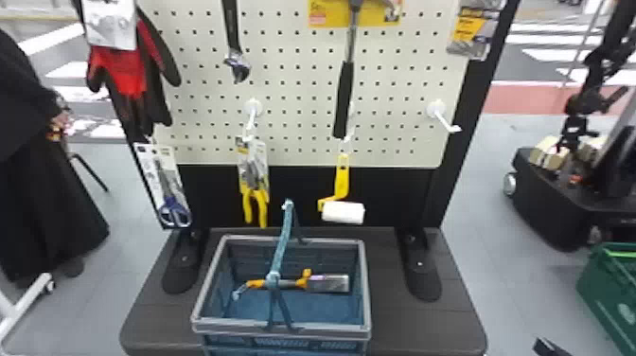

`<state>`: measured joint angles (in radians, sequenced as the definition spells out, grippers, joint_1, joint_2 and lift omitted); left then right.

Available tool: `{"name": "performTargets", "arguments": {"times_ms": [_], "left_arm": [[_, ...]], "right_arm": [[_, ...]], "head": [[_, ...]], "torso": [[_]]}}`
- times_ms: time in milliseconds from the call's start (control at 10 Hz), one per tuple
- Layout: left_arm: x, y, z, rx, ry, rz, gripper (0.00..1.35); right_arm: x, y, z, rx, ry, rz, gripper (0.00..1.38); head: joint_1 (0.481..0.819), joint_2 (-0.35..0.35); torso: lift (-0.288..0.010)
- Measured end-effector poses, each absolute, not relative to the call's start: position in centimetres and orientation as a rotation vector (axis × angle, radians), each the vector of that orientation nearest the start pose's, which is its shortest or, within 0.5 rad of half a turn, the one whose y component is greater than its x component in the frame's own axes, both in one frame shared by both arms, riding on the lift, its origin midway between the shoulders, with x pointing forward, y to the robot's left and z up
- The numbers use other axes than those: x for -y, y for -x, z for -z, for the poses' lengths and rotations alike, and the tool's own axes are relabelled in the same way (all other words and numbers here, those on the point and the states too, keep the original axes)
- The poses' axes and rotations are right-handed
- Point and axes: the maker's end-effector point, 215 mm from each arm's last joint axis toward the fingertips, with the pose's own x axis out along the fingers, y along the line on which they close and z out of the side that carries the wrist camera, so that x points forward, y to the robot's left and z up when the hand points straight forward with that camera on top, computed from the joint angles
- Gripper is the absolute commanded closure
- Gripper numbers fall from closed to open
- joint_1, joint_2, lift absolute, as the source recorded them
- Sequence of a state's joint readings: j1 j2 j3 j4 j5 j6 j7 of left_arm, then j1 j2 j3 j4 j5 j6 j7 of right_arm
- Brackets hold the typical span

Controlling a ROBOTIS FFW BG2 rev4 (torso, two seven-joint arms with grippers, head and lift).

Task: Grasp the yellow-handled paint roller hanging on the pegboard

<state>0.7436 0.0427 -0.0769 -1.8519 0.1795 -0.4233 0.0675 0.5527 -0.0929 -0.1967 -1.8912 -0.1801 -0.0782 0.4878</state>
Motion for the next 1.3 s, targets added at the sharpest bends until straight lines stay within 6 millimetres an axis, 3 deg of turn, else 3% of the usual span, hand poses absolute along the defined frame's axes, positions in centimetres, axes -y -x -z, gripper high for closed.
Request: {"name": "performTargets", "arguments": {"times_ms": [600,800,1000,1300], "left_arm": [[-22.7,-33.7,41.6,-0.057,0.179,-0.058,0.31],[-22.7,-33.7,41.6,-0.059,0.18,-0.057,0.31],[-22.6,-33.7,41.7,-0.061,0.18,-0.054,0.31],[-22.2,-34.1,41.8,-0.062,0.185,-0.048,0.31]], "right_arm": [[25.6,-40.2,40.4,-0.127,-0.037,-0.328,0.23],[25.4,-41.0,40.5,-0.126,-0.048,-0.351,0.22],[25.1,-43.6,39.2,-0.1,-0.037,-0.417,0.22],[24.0,-49.2,36.8,-0.041,-0.022,-0.526,0.22]], "head": [[0.549,0.0],[0.549,0.0],[0.549,0.0],[0.549,0.0]], "torso": [[-0.1],[-0.1],[-0.1],[-0.1]]}}
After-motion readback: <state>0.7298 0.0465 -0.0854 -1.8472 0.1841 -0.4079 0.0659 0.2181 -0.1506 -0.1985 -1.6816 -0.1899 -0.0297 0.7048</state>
